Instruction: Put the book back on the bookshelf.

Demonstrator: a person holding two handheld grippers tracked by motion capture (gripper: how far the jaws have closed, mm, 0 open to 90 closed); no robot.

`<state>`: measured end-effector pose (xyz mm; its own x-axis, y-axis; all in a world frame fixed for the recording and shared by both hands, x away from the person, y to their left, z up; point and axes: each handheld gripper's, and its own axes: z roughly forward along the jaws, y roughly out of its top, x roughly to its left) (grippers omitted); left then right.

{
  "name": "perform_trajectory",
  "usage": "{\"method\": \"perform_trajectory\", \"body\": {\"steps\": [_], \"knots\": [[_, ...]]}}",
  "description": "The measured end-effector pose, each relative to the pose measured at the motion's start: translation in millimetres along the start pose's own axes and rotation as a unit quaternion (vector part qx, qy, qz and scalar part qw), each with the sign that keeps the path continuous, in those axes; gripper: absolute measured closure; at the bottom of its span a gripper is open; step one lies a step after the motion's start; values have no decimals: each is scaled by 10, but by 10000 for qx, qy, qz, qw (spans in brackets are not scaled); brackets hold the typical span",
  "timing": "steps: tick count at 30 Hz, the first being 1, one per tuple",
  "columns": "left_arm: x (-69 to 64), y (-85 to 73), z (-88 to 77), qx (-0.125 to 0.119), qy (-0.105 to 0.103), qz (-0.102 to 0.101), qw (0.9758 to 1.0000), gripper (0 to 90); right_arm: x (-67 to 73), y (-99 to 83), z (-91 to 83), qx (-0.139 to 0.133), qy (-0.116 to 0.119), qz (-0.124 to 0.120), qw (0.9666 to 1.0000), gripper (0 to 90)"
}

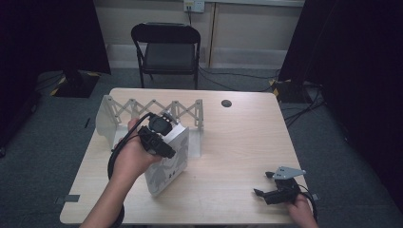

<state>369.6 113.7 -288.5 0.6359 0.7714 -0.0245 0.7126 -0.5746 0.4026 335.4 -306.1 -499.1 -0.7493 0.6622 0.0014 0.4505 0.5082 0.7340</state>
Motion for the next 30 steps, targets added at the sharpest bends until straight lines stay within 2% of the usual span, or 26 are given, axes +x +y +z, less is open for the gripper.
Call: {"method": "perform_trajectory", "body": {"steps": [3, 8, 11, 12, 22, 24, 25, 28, 30], "knots": [[35, -21, 14, -31, -23, -146, 9999, 535, 0, 0, -1, 4, 4, 3, 10000, 138], [58, -11, 28, -38, 18, -215, 9998, 535, 0, 0, -2, 9, 0, -3, 10000, 138], [66, 1, 33, -47, 44, -180, 9998, 535, 0, 0, -2, 9, 1, -3, 10000, 138], [74, 6, 36, -46, 35, -246, 9997, 535, 0, 0, -1, 2, 3, -2, 10000, 138], [120, 102, 90, 1, 154, -364, 9992, 536, 0, 0, -2, 8, -1, -3, 10000, 138], [122, 120, 102, -24, 147, -448, 9989, 536, 1, 0, -1, 6, -5, 2, 10000, 138], [121, 141, 104, -19, 165, -406, 9990, 536, 1, 0, -2, 7, -5, 2, 10000, 138], [113, 170, 110, -4, 172, -440, 9989, 536, 1, 0, -2, 10, -1, 6, 10000, 138], [123, 198, 120, -55, 112, -579, 9982, 536, 1, 0, -2, 11, -1, 6, 10000, 138]]}}
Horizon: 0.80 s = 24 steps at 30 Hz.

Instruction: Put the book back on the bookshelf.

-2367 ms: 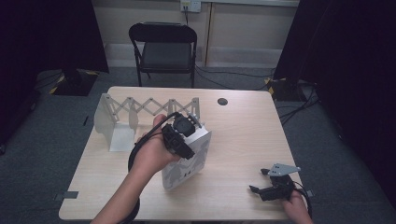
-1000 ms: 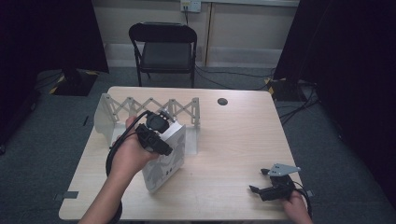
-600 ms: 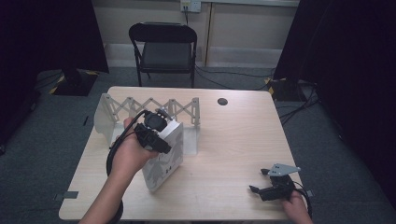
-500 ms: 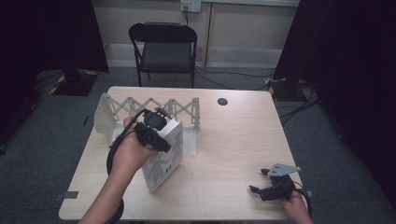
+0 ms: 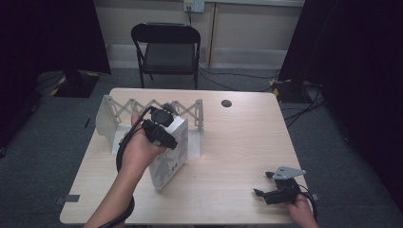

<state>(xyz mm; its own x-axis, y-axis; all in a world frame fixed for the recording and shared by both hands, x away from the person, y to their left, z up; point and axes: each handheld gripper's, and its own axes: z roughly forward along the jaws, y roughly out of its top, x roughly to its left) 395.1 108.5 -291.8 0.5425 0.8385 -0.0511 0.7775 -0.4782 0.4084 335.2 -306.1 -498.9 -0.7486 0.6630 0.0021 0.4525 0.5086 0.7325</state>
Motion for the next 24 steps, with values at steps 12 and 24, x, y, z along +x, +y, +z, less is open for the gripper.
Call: {"method": "perform_trajectory", "body": {"steps": [12, 24], "knots": [[-3, 94, 12, -56, 42, -134, 9999, 536, 0, 0, 0, 0, 1, -1, 10000, 138], [7, 164, 35, -84, 112, -282, 9995, 537, -1, 0, 0, 0, 3, -3, 10000, 138]]}}
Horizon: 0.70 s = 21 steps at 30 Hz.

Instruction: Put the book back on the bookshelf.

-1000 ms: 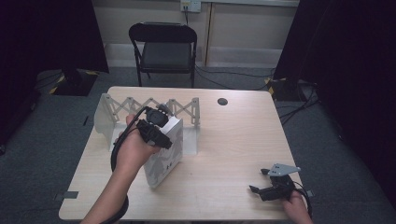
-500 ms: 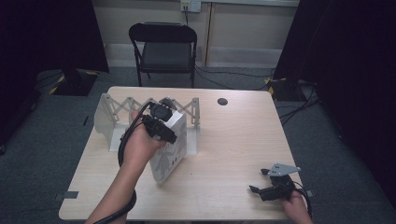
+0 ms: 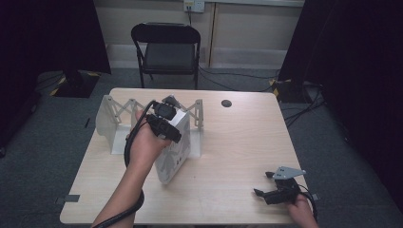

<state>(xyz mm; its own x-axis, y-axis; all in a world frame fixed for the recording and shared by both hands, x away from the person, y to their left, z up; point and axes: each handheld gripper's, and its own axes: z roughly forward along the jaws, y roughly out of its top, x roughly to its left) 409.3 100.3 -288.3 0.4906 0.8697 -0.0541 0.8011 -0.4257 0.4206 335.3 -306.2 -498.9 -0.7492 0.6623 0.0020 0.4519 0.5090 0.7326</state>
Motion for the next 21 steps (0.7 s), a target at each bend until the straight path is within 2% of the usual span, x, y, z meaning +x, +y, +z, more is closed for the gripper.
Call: {"method": "perform_trajectory", "body": {"steps": [5, 9, 21], "knots": [[-12, 19, 3, 8, -15, -46, 10000, 536, 0, 0, 0, 0, -1, 2, 10000, 138], [19, 44, 10, -34, -61, -166, 9998, 536, -1, 0, 0, -2, -2, -4, 10000, 138], [23, 113, 28, -23, 7, -234, 9997, 537, -1, 0, 1, -3, -1, -6, 10000, 138]]}}
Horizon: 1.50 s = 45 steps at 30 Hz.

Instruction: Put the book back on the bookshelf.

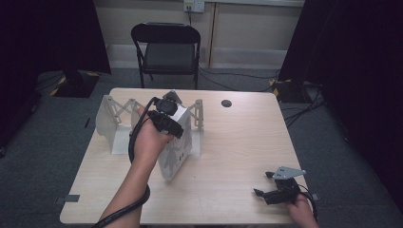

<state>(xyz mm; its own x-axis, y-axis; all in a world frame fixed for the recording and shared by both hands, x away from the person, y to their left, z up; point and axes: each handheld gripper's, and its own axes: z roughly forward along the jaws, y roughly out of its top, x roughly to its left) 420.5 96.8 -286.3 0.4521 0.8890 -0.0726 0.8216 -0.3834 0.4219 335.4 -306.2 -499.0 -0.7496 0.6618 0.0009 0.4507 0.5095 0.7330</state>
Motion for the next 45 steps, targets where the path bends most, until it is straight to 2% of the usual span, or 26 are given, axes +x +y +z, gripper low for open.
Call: {"method": "perform_trajectory", "body": {"steps": [3, 8, 12, 19, 25, 27, 34, 45], "knots": [[-26, 16, 5, -41, 55, 45, 10000, 537, 1, 0, 0, 2, 1, 6, 10000, 138], [-3, 43, 21, -58, -10, -113, 9999, 537, 1, 0, 0, 1, -1, 5, 10000, 138], [-28, 75, 52, -58, 103, -50, 9999, 537, 1, 0, 0, 2, 1, 6, 10000, 138], [-14, 102, 71, -43, 102, -172, 9998, 537, 0, 0, 1, -5, -2, -2, 10000, 138], [-36, 136, 94, 7, 174, -138, 9998, 537, 2, 1, 0, 0, 1, 13, 10000, 138], [-36, 149, 98, -3, 168, -191, 9997, 537, 2, 1, 0, -1, 1, 12, 10000, 138], [-56, 218, 81, -12, 232, -128, 9996, 537, 2, 0, 0, 1, 1, 13, 10000, 138], [-49, 301, 108, -14, 288, -243, 9993, 537, 1, 0, 0, 0, 1, 9, 10000, 138]]}}
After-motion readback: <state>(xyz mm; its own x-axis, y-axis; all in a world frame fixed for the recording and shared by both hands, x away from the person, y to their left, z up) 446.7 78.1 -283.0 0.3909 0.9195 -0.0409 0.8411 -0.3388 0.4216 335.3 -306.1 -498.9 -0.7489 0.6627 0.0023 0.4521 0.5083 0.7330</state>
